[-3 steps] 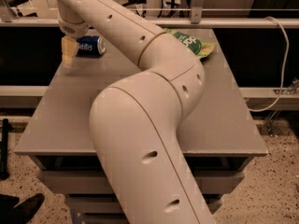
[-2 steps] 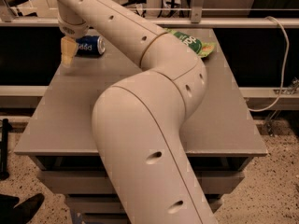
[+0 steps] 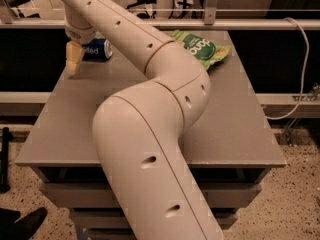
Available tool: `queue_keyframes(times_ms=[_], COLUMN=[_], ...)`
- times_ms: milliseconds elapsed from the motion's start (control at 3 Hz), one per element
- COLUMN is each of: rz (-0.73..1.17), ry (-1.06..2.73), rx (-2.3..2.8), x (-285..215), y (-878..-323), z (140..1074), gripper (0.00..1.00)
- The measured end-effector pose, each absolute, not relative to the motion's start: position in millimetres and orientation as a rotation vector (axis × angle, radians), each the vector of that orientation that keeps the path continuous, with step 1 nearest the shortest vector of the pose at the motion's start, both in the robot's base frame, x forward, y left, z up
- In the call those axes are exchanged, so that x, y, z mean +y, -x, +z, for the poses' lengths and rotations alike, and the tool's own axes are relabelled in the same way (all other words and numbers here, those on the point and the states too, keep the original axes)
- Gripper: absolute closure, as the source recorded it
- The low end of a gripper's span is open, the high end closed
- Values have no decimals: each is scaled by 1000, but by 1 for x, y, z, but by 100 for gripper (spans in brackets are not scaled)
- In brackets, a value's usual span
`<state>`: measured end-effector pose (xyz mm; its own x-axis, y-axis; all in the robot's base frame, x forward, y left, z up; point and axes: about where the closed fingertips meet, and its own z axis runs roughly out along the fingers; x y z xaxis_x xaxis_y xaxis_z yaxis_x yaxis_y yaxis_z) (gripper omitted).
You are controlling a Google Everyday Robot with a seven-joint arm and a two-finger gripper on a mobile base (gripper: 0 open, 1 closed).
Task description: Place pepsi can upright
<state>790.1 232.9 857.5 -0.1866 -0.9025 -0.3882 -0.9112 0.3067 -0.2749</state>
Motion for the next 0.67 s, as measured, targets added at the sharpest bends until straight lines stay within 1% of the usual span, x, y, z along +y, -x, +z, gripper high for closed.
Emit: queue_keyframes(times_ms=[333,667], rz=[51,69], ry=[1597,1595], rx=[2129,2148], x=[233,235], y=[-795,-797], z=[853,850], gripper=[0,10])
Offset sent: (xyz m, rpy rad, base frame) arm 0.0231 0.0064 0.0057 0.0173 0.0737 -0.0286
